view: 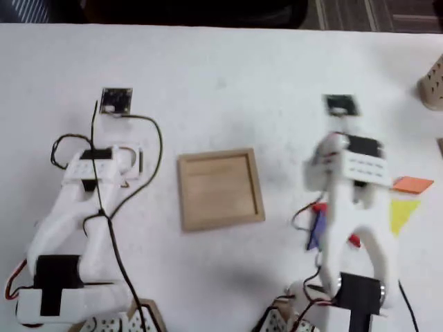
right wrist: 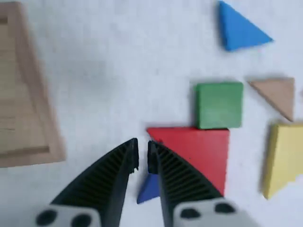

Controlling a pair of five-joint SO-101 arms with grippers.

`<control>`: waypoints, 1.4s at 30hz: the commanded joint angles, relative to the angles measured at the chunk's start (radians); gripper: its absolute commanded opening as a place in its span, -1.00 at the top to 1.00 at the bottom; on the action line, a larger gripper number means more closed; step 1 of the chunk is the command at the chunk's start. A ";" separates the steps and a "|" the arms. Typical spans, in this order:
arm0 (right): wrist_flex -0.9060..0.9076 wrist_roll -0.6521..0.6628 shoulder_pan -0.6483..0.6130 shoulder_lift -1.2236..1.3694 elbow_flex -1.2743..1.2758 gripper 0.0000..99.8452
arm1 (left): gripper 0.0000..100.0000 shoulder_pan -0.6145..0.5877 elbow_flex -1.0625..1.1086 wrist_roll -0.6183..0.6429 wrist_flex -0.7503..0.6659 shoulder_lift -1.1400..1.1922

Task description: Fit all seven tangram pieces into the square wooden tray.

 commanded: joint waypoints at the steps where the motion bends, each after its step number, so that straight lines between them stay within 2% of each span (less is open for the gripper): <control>1: -0.067 -0.044 -0.151 -0.044 -0.026 0.96 | 0.90 -0.018 -0.041 -0.011 -0.009 -0.016; 6: -0.059 -0.055 -0.219 -0.053 -0.038 0.96 | 0.90 -0.019 -0.041 -0.011 -0.009 -0.016; 9: 0.028 -0.044 -0.168 -0.053 -0.040 0.96 | 0.90 -0.019 -0.041 -0.011 -0.011 -0.016; 13: 0.137 0.041 -0.117 -0.081 0.009 0.96 | 0.90 -0.019 -0.058 -0.011 -0.005 -0.012; 19: 0.061 0.077 0.025 -0.418 0.269 0.95 | 0.83 -0.018 -0.055 -0.008 -0.006 -0.012; 24: 0.008 0.107 0.120 -0.591 0.411 0.64 | 0.74 -0.016 -0.052 -0.005 -0.003 -0.012; 29: -0.027 0.110 0.168 -0.545 0.459 0.62 | 0.74 -0.015 -0.052 -0.005 -0.003 -0.010; 36: -0.071 0.189 0.246 -0.305 0.465 0.62 | 0.73 -0.010 -0.040 -0.006 -0.009 -0.012; 42: -0.199 0.195 0.213 -0.150 0.522 0.61 | 0.73 -0.010 -0.041 -0.006 -0.009 -0.008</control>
